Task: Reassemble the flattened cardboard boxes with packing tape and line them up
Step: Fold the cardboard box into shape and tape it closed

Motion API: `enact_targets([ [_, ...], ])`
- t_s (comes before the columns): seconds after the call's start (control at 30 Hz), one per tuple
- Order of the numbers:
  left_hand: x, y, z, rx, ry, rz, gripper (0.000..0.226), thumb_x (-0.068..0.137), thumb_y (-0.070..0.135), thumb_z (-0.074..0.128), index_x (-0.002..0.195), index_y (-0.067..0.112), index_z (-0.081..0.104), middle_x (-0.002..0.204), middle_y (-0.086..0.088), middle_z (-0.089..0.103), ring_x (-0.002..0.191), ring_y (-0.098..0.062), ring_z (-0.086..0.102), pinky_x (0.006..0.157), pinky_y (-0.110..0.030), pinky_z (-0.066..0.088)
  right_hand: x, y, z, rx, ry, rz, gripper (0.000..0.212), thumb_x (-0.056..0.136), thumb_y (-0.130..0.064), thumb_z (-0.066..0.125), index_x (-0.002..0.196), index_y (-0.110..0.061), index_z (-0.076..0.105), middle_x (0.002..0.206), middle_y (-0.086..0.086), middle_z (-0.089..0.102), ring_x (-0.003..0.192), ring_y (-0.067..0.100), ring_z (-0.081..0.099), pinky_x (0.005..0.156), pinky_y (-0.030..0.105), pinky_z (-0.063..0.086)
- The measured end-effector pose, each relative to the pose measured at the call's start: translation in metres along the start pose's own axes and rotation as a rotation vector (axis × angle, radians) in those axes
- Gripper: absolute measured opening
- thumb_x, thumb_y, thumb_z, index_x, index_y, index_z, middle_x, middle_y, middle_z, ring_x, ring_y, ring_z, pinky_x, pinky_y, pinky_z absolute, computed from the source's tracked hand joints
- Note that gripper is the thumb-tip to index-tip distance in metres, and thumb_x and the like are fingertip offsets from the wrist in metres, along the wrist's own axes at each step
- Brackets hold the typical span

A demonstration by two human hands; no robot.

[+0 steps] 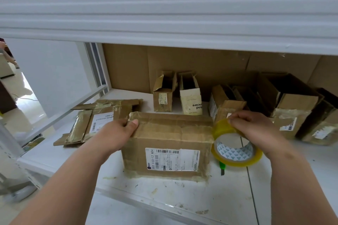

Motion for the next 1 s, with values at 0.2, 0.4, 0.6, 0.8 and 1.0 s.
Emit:
enact_targets([
  [0.2, -0.01, 0.046, 0.014, 0.716, 0.191, 0.313, 0.057, 0.103, 0.049, 0.022, 0.157, 0.031, 0.016, 0.161, -0.004, 0.022, 0.147, -0.029, 0.016, 0.121, -0.046, 0.019, -0.008, 0.001, -0.002, 0.026, 0.06, -0.006, 0.014, 0.093, -0.026, 0.059, 0.082, -0.027, 0.068, 0.083, 0.001, 0.066, 0.078, 0.013, 0.058, 0.078, 0.037, 0.05],
  [0.4, -0.026, 0.064, 0.059, 0.868, -0.085, 0.332, 0.113, 0.069, 0.088, -0.009, 0.157, 0.017, -0.007, 0.165, -0.003, -0.01, 0.151, -0.018, -0.014, 0.123, -0.045, -0.007, -0.016, 0.0, -0.002, 0.009, 0.089, -0.028, 0.013, 0.09, -0.025, 0.06, 0.081, -0.024, 0.069, 0.079, 0.003, 0.066, 0.078, 0.016, 0.059, 0.078, 0.039, 0.051],
  [0.6, -0.042, 0.097, 0.105, 0.881, -0.179, 0.45, 0.114, 0.073, 0.092, 0.008, 0.155, 0.018, -0.014, 0.164, -0.004, -0.018, 0.15, -0.023, -0.018, 0.123, -0.05, -0.002, -0.018, 0.006, 0.0, 0.01, 0.05, -0.029, 0.011, 0.088, -0.025, 0.06, 0.081, -0.025, 0.068, 0.08, 0.004, 0.066, 0.08, 0.019, 0.06, 0.078, 0.043, 0.052],
  [0.8, -0.049, 0.115, 0.128, 0.861, -0.074, 0.498, 0.116, 0.074, 0.092, 0.026, 0.158, 0.018, -0.005, 0.166, -0.001, -0.01, 0.152, -0.021, -0.012, 0.122, -0.053, -0.001, -0.018, 0.021, -0.001, 0.099, 0.019, -0.028, 0.009, 0.089, -0.031, 0.064, 0.084, -0.027, 0.07, 0.085, -0.001, 0.07, 0.085, 0.02, 0.066, 0.083, 0.047, 0.055],
  [1.0, -0.051, 0.12, 0.112, 0.784, -0.051, 0.699, 0.079, 0.092, 0.058, 0.045, 0.158, 0.029, 0.013, 0.164, 0.01, 0.003, 0.148, -0.017, 0.002, 0.121, -0.039, 0.01, -0.032, 0.026, 0.008, 0.513, -0.148, -0.054, 0.012, 0.078, -0.023, 0.071, 0.088, -0.022, 0.076, 0.086, 0.008, 0.075, 0.084, 0.029, 0.072, 0.073, 0.039, 0.057],
])
Point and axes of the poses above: each hand's wrist, its own x-axis towards the middle knuckle, its own z-axis out of the palm, y = z × x, the point moved 8 cm from there along x, towards the middle knuckle
